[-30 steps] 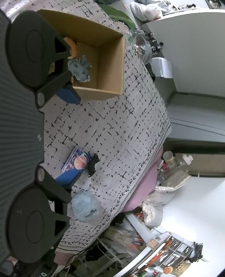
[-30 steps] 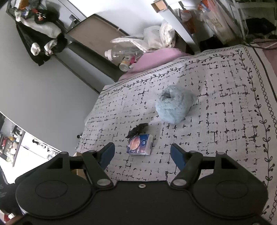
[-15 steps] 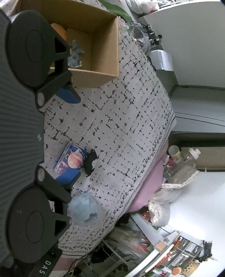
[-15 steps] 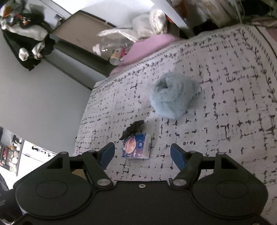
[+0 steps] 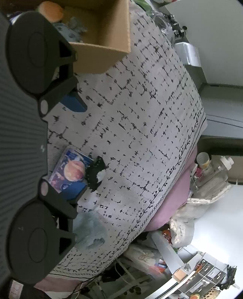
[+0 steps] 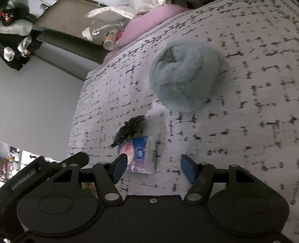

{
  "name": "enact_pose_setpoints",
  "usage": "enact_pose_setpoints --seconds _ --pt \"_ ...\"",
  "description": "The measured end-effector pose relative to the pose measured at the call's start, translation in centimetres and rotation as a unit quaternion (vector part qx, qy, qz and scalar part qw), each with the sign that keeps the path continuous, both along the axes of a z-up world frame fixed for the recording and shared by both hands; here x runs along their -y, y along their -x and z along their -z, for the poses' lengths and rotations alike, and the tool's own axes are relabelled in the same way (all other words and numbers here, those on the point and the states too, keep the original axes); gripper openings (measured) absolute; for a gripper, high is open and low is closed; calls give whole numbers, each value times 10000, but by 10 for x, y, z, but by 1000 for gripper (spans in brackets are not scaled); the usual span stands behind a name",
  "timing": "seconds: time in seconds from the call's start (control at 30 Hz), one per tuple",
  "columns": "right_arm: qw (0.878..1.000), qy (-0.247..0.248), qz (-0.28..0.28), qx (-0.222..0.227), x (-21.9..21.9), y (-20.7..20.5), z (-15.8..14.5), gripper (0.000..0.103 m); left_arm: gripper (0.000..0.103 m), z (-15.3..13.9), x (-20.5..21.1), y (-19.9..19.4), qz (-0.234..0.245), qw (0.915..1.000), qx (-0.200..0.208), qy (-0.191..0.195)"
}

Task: Organize soft objects
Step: 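Move the left tool to the black-and-white plush while the right tool approaches the blue picture card, then close the left tool on the black-and-white plush while the right tool grasps the card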

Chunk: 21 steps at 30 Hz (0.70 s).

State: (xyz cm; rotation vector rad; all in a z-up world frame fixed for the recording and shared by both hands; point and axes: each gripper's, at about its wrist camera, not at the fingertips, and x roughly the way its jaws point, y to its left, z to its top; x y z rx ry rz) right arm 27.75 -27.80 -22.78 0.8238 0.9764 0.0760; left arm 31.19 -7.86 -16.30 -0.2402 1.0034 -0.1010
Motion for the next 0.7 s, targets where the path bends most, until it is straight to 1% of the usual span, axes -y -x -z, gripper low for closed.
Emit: enact_pose_setpoints --seconds 0.2,0.27,0.5,0.53,0.57,0.6,0.63,0.7 --pt "9999 -49 -133 28 -7 -11 7 60 82 7 8 -24 176 9998 -78 18" --pt "9999 -48 -161 36 -8 -13 8 59 82 10 12 -30 225 9996 -118 80" --pt "9994 154 -305 35 -19 -24 13 58 82 23 23 -47 369 9986 -291 250" --pt "9992 222 -316 38 -21 -24 13 53 82 24 24 -50 367 9984 -337 283" --pt "9988 339 -351 36 -23 -26 12 41 82 26 26 -52 362 9982 -374 298" --pt "9974 584 -419 10 -27 -27 12 38 82 29 28 -55 403 9976 -444 349" --pt "9963 707 -481 28 -30 -27 12 37 82 32 30 -58 401 9971 -528 376" --pt "9957 757 -525 54 -31 -27 11 35 82 34 34 -59 369 9975 -507 325"
